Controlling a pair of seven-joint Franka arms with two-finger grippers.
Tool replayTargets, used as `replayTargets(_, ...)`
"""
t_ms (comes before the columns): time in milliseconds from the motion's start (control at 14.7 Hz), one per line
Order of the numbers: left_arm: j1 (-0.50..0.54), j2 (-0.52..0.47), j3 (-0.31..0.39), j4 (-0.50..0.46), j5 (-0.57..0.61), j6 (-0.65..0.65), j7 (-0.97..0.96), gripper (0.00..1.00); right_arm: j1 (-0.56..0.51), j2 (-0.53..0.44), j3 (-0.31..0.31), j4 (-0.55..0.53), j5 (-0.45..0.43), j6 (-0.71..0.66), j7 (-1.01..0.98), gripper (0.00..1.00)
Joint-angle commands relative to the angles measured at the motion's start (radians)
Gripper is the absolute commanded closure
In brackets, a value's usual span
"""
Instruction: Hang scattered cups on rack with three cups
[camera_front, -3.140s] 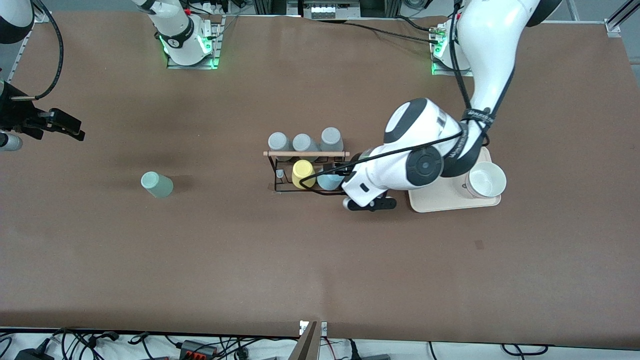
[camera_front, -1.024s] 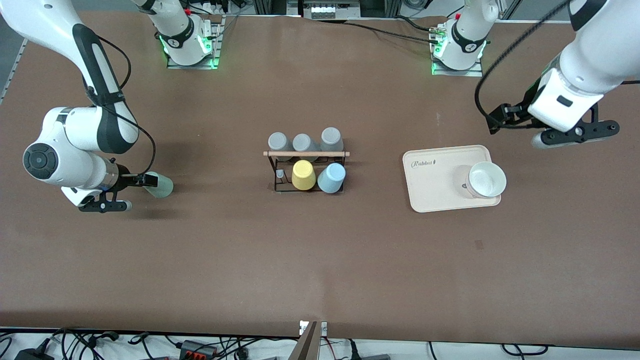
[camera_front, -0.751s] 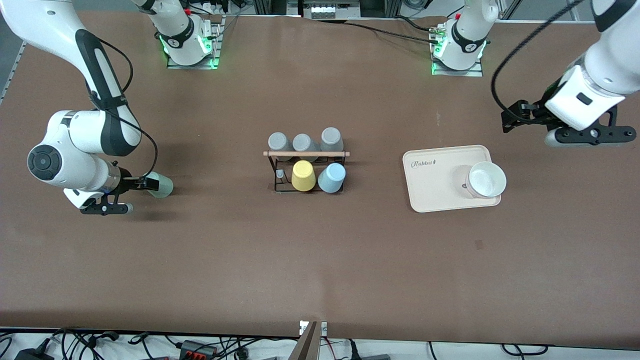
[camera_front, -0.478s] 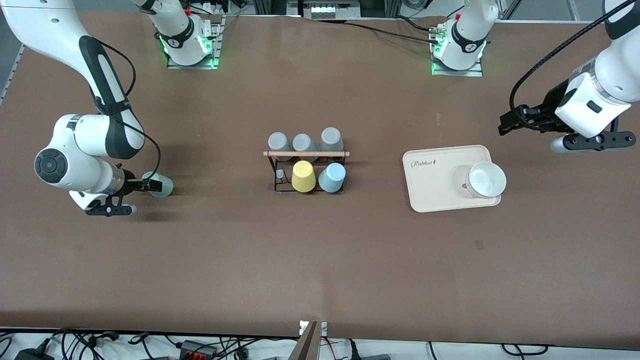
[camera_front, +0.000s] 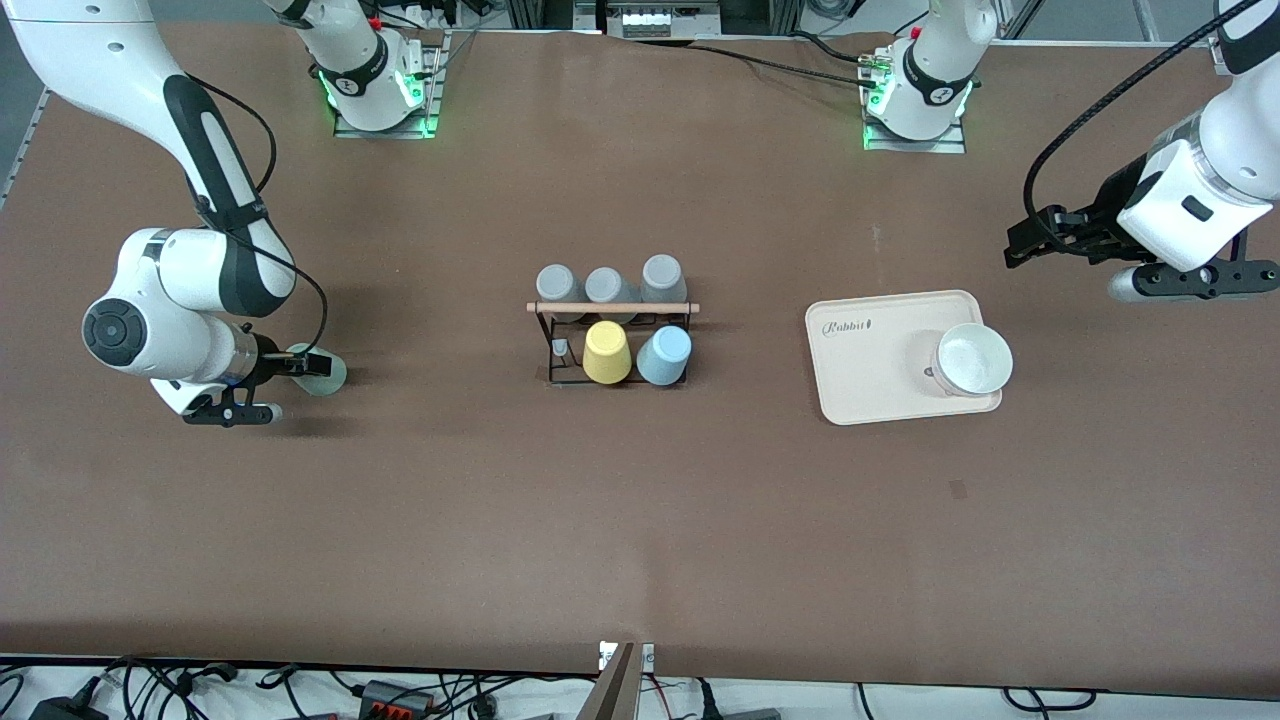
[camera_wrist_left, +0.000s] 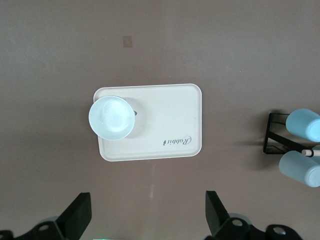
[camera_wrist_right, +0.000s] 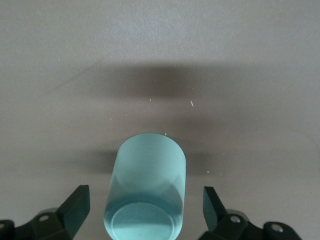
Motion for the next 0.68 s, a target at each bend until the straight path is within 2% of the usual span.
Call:
replayTargets(0,0.007,0.010,-0.009,0.026,0.021,-0.023,0.040,0.00,-0.005,0.000,0.007,-0.019,0.015,0.011,0.008,0.00)
replayTargets(273,0.009,0.010,-0.009,0.026,0.021,-0.024,0.047,0.00,-0.005,0.002,0.007,-0.019,0.015,0.015,0.006,0.00)
replayTargets(341,0.009,0.010,-0.009,0.026,0.021,-0.024,0.050,0.00,-0.005,0.002,0.007,-0.019,0.015,0.011,0.006,0.07)
replayTargets(478,0.010,0.010,-0.009,0.024,0.021,-0.024,0.050,0.00,-0.003,0.002,0.007,-0.019,0.015,0.004,0.002,0.47)
replayTargets(546,0.009,0.010,-0.009,0.026,0.021,-0.024,0.050,0.00,-0.003,0.002,0.008,-0.017,0.015,0.003,0.000,0.60)
replayTargets(614,0.010,0.010,-0.009,0.024,0.021,-0.024,0.051,0.00,-0.003,0.000,0.008,-0.011,0.015,0.000,-0.007,0.65)
